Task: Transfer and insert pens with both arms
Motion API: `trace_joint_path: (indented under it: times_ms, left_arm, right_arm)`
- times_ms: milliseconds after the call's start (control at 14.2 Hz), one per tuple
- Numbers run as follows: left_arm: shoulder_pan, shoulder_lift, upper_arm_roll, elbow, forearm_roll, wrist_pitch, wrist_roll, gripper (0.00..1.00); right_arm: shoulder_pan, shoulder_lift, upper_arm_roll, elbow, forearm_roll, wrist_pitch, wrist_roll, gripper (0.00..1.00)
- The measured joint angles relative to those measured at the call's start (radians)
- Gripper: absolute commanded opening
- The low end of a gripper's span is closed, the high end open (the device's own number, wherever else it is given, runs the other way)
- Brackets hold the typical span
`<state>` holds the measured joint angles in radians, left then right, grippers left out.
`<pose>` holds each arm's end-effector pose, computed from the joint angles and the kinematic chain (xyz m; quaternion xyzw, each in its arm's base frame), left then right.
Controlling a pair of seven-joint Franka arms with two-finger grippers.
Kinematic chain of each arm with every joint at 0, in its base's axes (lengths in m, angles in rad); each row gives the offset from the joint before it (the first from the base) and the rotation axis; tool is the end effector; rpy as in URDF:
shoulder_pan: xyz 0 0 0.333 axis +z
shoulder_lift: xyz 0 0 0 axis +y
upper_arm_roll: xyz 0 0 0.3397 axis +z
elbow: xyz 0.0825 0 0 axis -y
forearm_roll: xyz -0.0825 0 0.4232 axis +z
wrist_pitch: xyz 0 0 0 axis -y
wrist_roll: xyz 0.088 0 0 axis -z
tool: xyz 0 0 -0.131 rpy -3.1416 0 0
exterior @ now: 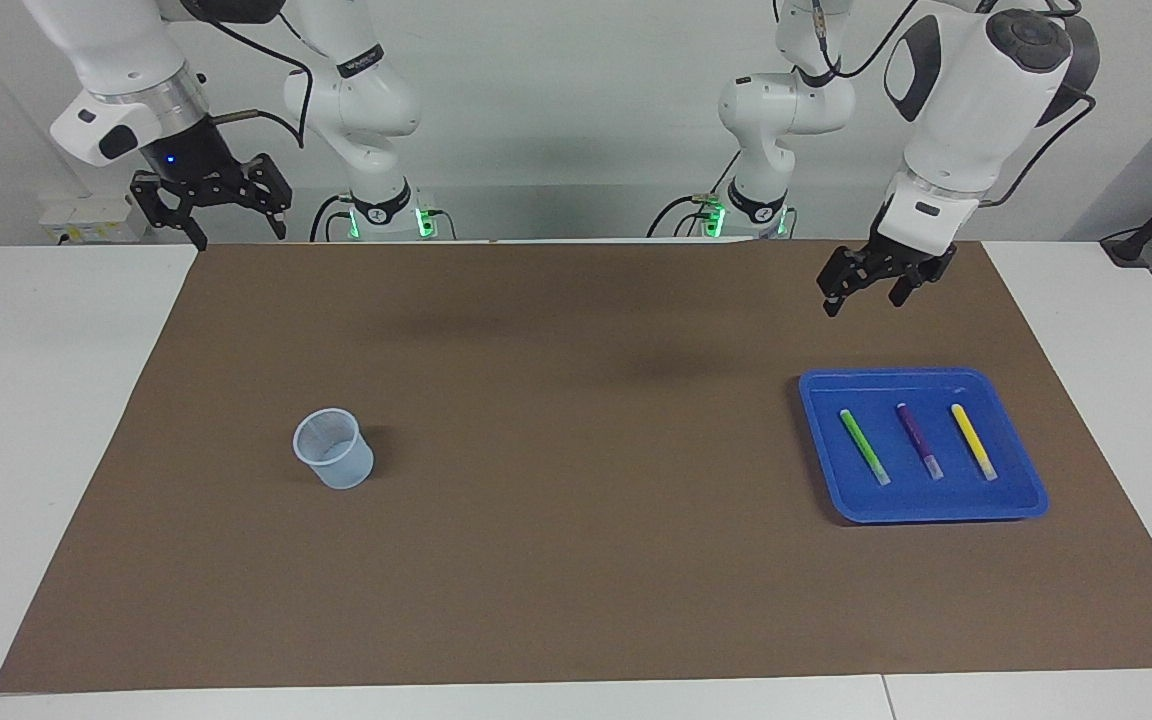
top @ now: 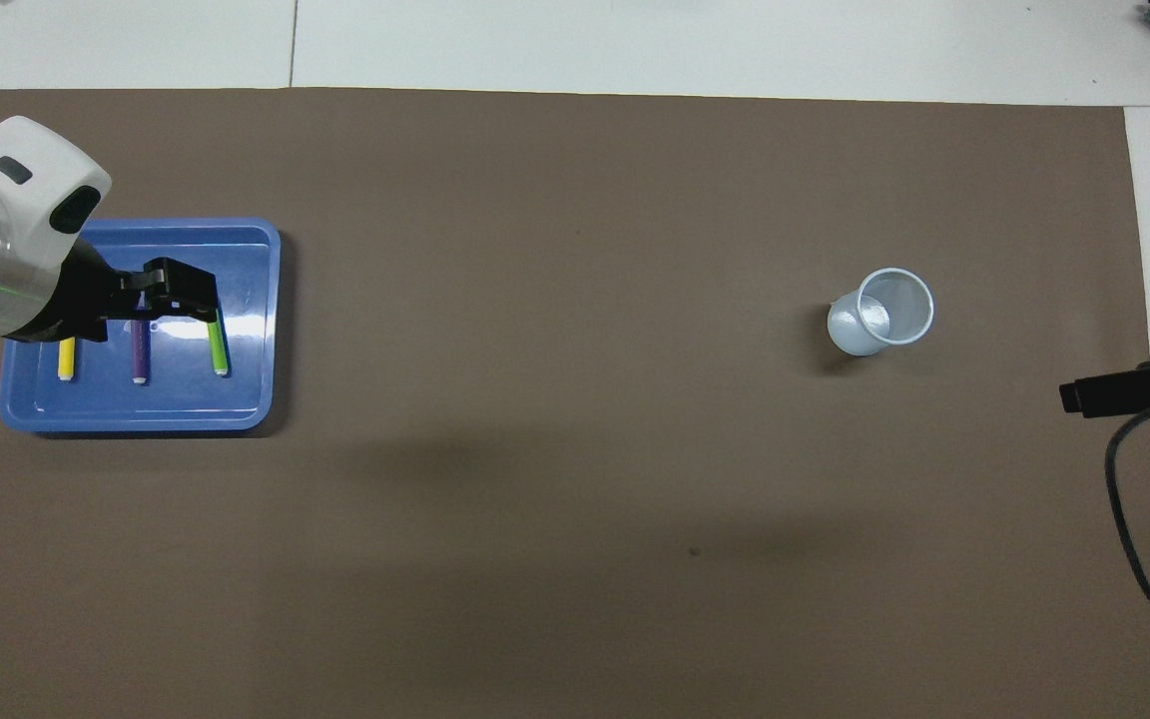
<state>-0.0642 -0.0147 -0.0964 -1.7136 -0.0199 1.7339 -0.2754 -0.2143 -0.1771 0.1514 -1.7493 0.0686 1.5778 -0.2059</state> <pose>0.5922 -0.0986 0.5738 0.9981 0.0588 0.0151 0.0127 0.5340 -0.0180 0.6322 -0.9973 -0.0701 -0.0046 0.0206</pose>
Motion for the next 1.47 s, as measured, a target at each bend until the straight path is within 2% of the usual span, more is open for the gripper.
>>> trace_joint_path:
  times_ms: [421, 702, 913, 1123, 1474]
  left_arm:
    - [0.053, 0.020, 0.006, -0.003, 0.018, 0.054, 0.005, 1.00]
    - [0.061, 0.117, 0.006, -0.007, 0.040, 0.165, 0.005, 1.00]
    - [0.114, 0.185, 0.007, -0.013, 0.043, 0.247, 0.066, 1.00]
    - [0.154, 0.217, 0.008, -0.039, 0.043, 0.308, 0.109, 1.00]
    - [0.154, 0.294, 0.003, -0.061, 0.043, 0.381, 0.109, 1.00]
  right_arm:
    - [-0.003, -0.004, -0.005, 0.001, 0.000, -0.002, 0.002, 1.00]
    - [-0.001, -0.010, -0.007, -0.001, 0.000, -0.010, 0.002, 1.00]
    - [0.001, -0.012, 0.004, -0.001, 0.000, -0.010, 0.003, 1.00]
    - [-0.001, -0.012, 0.003, -0.001, -0.001, -0.008, 0.003, 1.00]
    - [-0.001, -0.017, -0.003, 0.000, 0.000, -0.035, 0.003, 1.00]
